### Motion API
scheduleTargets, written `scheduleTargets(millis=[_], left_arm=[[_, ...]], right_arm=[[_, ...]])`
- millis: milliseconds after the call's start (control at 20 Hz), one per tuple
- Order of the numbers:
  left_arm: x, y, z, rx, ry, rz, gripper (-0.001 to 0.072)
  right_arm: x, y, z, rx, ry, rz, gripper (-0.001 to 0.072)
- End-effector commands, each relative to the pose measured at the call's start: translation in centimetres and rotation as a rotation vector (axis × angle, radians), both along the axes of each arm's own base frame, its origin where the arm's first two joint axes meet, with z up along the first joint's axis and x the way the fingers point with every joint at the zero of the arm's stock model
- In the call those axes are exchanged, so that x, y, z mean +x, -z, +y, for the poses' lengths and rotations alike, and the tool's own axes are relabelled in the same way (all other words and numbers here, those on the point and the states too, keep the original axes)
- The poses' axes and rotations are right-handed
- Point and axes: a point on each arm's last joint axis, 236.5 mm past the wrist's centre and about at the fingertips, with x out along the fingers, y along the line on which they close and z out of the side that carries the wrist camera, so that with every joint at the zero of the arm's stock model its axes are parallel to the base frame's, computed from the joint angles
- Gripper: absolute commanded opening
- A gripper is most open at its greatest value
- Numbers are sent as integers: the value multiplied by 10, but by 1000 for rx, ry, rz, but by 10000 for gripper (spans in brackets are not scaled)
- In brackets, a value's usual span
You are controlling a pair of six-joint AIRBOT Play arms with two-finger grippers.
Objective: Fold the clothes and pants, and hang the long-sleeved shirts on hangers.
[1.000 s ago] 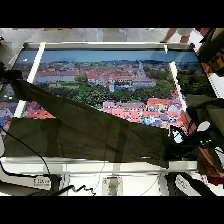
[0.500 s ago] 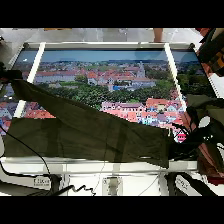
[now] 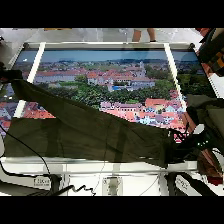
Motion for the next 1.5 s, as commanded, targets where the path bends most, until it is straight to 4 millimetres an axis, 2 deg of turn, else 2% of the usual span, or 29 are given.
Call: scheduleTargets(millis=[0, 50, 200, 350, 500, 650, 750, 850, 950, 1050, 1100, 1250, 1350, 1450], left_arm=[[0, 0, 1, 1, -1, 0, 20], [0, 0, 1, 1, -1, 0, 20], [0, 0, 1, 1, -1, 0, 20], [0, 0, 1, 1, -1, 0, 20], [0, 0, 1, 1, -1, -2, 20], [2, -2, 1, 5, 1, -13, 20], [5, -4, 2, 10, 2, -27, 20], [10, -8, 3, 19, 5, -54, 20], [14, -11, 4, 12, -13, -80, 20], [14, -7, 4, 10, -13, -73, 20], [13, -2, 4, 4, -14, -56, 21], [6, 22, 4, -18, -22, 25, 20], [-5, 42, 7, -21, -35, 109, 20], [-13, 58, 11, -20, -45, 173, 20]], right_arm=[[16, 2, 5, 32, -12, -85, 100], [17, -1, 5, 38, -16, -81, 26], [25, -15, 5, 67, -49, -102, 26], [59, -39, 20, 151, -20, -215, 26], [117, -78, 33, 217, 35, -432, 25], [185, -113, 20, 159, 116, -674, 25], [237, -137, -3, 60, 235, -842, 26], [285, -162, -36, -48, 396, -1012, 24], [321, -183, -68, -118, 595, -1139, 24], [346, -188, -91, -169, 691, -1221, 24], [355, -184, -94, -184, 710, -1239, 24], [386, -166, -96, -239, 742, -1296, 24], [405, -158, -109, -288, 833, -1341, 24], [415, -140, -120, -310, 900, -1325, 24]])
